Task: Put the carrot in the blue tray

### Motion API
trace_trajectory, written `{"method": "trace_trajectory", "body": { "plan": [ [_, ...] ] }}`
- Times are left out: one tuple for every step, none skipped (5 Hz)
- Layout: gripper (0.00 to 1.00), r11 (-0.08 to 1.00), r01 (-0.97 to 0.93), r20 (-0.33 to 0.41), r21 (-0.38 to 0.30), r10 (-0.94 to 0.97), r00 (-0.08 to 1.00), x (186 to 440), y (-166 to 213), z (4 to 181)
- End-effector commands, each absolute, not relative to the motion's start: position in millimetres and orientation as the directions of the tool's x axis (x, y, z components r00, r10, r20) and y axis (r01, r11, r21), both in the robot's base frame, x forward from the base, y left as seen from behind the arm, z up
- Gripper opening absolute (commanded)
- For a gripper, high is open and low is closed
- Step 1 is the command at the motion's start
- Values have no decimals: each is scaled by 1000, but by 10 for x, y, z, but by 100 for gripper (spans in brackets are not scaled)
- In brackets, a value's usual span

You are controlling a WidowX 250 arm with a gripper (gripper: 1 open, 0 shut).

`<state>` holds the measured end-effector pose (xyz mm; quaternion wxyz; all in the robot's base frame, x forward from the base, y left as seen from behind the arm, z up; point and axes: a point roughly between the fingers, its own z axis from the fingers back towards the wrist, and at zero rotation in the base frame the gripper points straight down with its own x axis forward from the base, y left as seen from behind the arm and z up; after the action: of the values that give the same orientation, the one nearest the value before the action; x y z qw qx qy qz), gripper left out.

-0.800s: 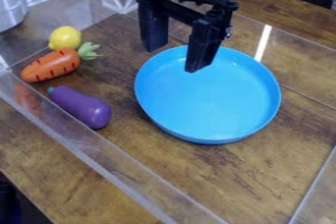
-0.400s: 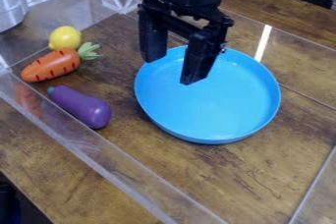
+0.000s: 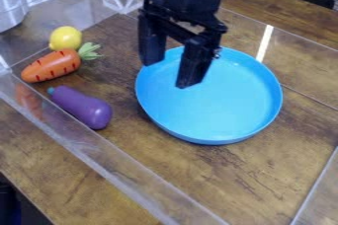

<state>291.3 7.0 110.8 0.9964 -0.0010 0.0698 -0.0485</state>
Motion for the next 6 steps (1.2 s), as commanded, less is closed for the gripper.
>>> {"method": "trace_trajectory", "body": {
  "plan": [
    [100,994,113,-121,1,-112,986,2929,219,1169],
    [100,991,134,-132,0,-133,982,2930,272,1138],
    [100,985,173,-144,-2,-171,975,2929,364,1111],
    [100,973,233,-151,-2,-230,961,2921,553,1105],
    [100,962,274,-156,3,-271,950,2900,729,1113],
    [100,948,318,-158,10,-313,936,2884,843,1118]
  ]
}}
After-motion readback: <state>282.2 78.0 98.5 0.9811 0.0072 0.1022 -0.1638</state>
